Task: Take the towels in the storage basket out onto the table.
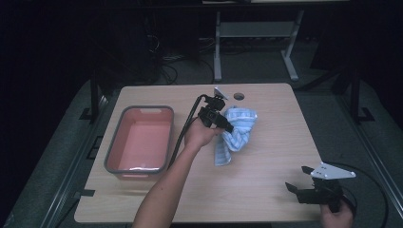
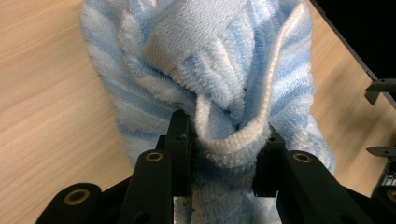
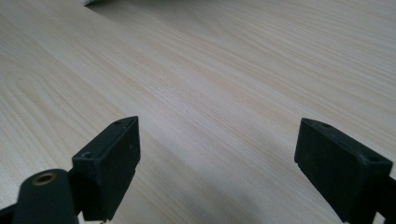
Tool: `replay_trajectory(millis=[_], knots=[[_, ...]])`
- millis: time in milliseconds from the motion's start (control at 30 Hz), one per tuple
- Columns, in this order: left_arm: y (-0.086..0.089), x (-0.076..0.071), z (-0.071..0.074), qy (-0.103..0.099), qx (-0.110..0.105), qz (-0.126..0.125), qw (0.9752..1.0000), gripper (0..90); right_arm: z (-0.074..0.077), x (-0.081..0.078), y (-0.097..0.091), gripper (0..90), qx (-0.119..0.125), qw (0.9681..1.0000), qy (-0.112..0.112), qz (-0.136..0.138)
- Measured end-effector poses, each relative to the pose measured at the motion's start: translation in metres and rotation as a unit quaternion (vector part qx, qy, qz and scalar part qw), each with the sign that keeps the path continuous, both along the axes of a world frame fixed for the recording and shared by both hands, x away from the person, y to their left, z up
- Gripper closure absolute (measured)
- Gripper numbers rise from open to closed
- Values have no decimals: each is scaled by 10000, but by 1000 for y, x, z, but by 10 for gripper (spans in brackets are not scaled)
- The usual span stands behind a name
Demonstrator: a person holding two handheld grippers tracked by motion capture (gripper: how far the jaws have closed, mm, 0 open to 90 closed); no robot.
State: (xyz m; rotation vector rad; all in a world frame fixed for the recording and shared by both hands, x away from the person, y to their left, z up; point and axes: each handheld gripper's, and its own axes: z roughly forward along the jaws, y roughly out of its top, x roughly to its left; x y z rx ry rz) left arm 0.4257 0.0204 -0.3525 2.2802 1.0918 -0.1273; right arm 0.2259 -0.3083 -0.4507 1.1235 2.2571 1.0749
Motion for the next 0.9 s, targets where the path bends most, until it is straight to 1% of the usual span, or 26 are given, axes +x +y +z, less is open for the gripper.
replay_trajectory(millis=[133,167,200,233,267,333,367,400,433,467,533,600,633,767,900], knots=[[-2,1,-4,35,-2,6,10000,655,0,0,1,137,-22,10000,-4,18],[-4,2,-9,64,-3,13,10000,655,0,0,1,137,-28,10000,-9,22],[-4,2,-9,64,-3,13,10000,655,0,0,1,137,-28,10000,-9,22],[-4,2,-12,81,35,-38,10000,655,0,0,2,137,-26,10000,-3,23],[-5,3,-16,104,23,-4,9999,654,0,0,1,137,-23,10000,4,15],[-6,3,-18,115,38,-21,9999,653,0,0,1,137,-20,10000,9,16],[-8,3,-22,134,4,54,9999,653,0,0,1,137,-25,10000,4,19],[-9,3,-24,140,-10,74,9999,652,0,0,1,137,-27,10000,1,20],[-9,3,-24,140,-10,74,9999,651,0,0,1,137,-27,10000,1,20],[-10,4,-28,164,21,38,9999,649,0,0,1,137,-14,10000,18,16],[-11,4,-30,178,21,46,9998,646,0,0,1,137,-13,10000,14,15],[-12,4,-34,188,-16,57,9998,644,0,0,2,137,-17,10000,9,22],[-13,4,-38,216,0,47,9998,644,0,1,2,137,-22,10000,3,25],[-15,5,-42,274,-17,45,9996,637,-1,1,1,137,-31,10000,13,22],[-19,4,-46,265,-3,33,9996,630,0,1,2,137,-44,10000,0,38]])
